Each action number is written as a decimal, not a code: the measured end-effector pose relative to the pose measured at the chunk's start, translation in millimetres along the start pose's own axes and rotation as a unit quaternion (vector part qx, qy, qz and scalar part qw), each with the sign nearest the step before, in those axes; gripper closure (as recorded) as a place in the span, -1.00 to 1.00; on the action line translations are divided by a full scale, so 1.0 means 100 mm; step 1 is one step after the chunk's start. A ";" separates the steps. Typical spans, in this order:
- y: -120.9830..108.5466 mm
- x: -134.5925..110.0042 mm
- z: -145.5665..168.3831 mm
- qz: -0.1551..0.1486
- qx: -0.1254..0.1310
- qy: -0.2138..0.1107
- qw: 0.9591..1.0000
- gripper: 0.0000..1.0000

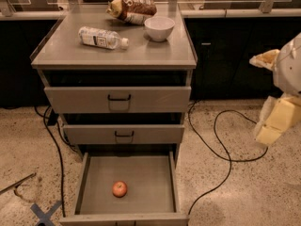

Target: Pick apple from bottom drawer and place on counter

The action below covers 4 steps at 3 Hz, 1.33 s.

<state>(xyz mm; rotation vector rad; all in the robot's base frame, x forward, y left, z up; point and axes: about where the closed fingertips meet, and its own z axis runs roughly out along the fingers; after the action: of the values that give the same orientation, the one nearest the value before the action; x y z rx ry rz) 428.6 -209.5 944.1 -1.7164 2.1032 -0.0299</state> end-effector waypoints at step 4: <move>0.57 0.15 1.00 -0.016 -0.064 -0.047 0.997 -1.00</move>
Offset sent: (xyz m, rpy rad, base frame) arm -0.0270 0.0243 -0.1500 0.1335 0.1233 0.1142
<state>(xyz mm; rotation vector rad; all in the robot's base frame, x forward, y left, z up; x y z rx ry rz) 406.9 -185.6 833.1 -1.7872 2.0489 0.1770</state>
